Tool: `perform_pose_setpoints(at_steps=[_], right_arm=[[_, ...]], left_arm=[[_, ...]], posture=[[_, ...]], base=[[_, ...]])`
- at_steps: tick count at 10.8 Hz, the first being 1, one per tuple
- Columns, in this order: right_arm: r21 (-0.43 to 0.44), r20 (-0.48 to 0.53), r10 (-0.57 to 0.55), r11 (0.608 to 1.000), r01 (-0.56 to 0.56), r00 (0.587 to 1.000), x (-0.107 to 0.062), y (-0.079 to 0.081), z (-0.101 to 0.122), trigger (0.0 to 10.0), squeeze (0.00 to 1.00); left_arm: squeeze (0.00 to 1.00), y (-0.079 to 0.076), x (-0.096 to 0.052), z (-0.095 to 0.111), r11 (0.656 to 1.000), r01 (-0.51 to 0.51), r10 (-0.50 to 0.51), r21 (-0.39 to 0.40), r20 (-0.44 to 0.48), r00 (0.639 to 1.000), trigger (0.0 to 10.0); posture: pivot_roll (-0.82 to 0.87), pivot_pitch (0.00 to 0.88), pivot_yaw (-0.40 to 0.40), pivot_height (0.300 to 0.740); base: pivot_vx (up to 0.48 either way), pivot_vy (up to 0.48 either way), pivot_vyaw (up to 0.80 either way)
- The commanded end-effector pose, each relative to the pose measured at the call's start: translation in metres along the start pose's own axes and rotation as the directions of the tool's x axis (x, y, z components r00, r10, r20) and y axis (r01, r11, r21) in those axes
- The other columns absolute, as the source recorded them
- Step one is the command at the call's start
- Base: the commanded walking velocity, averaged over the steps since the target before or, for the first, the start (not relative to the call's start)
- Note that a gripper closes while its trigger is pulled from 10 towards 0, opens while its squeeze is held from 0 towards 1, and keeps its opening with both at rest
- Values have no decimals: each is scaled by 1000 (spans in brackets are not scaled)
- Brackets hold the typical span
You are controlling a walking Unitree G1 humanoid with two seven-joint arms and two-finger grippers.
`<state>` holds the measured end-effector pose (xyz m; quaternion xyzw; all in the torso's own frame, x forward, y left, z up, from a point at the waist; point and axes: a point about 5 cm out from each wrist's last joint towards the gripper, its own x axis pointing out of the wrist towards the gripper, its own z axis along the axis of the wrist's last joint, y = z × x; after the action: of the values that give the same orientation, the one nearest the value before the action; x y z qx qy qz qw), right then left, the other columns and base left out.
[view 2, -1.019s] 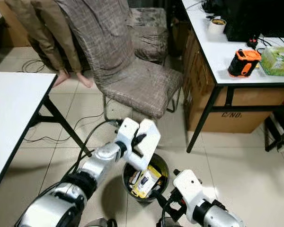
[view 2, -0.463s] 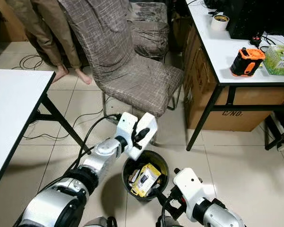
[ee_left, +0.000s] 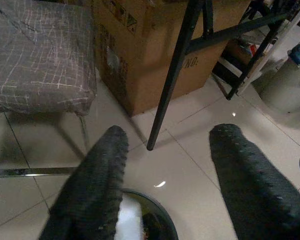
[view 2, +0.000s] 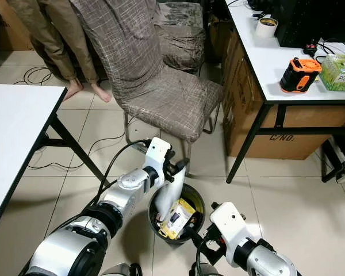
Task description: Picking trash to rubbish bin
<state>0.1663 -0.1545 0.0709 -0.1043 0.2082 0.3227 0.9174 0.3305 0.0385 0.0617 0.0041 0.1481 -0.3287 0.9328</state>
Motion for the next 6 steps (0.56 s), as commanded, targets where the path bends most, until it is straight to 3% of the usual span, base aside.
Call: perform_pose_setpoints(at_steps=[1,3,4,5,6], right_arm=[[11,-14,-8,1000,8,1000,-2,-1,-2,10000,0],[10,-13,-6,1000,6,1000,0,-1,-2,10000,0],[4,1,-30,1000,30,1000,7,-2,-1,10000,0],[-13,8,-74,997,74,997,13,-4,-1,10000,0],[11,-7,-167,986,167,986,22,-9,-6,10000,0]], left_arm=[[1000,-4,0,-3,1000,23,-23,3,-10,1000,10000],[1000,-5,0,-4,1000,28,-28,-15,-13,1000,10000],[984,1,-6,-8,992,30,-25,-121,37,999,10000],[0,8,-14,-16,988,-5,12,-153,43,999,10000],[0,19,-33,-35,985,-79,85,-152,34,996,10000]], posture=[[-197,152,33,740],[-187,141,31,740],[-175,118,35,740],[-171,108,37,740],[-149,80,32,740]], base=[[0,0,0],[0,0,0],[0,0,0],[0,0,0],[0,0,0]])
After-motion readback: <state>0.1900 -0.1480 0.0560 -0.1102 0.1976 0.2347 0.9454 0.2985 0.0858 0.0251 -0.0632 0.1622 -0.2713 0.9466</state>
